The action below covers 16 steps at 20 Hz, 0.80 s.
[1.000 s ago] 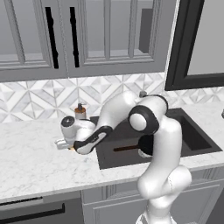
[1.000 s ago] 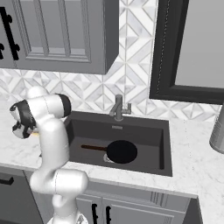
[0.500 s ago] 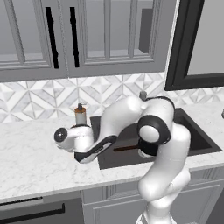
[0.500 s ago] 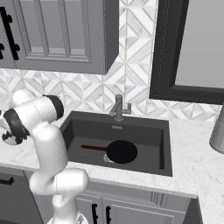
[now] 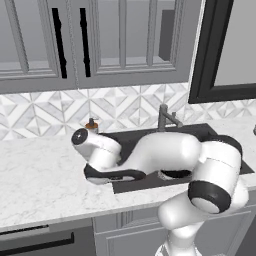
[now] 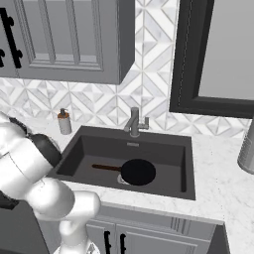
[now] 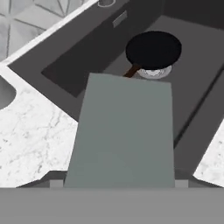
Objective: Pick the pan and sponge and place them into the sink. Then turn on the water.
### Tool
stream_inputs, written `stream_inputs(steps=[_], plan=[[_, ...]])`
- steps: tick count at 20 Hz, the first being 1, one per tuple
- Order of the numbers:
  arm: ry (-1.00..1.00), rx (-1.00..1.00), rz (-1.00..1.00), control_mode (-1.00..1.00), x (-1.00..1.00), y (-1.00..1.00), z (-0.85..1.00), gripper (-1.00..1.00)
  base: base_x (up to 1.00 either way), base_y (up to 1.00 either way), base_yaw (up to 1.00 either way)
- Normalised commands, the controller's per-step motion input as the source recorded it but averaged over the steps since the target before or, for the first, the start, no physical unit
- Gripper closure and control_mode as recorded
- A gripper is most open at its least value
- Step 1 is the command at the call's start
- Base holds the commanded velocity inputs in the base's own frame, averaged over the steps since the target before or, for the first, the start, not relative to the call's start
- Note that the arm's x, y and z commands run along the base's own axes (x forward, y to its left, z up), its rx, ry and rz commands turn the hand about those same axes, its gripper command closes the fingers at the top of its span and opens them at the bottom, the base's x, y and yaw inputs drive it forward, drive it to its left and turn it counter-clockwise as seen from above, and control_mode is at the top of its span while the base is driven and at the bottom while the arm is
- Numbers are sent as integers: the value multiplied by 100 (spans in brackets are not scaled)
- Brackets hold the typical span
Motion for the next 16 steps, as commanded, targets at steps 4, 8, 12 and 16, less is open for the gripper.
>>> stream_inputs(steps=[4, 8, 12, 16], plan=[[4, 36, -39, -100, -25, -100, 60, 100, 0, 0, 0], [0, 27, -32, -100, -22, -100, 2, 100, 0, 0, 0], [0, 13, -1, -100, 1, -91, 17, 100, 0, 0, 0], [0, 4, 0, -100, 14, -97, 27, 100, 0, 0, 0]])
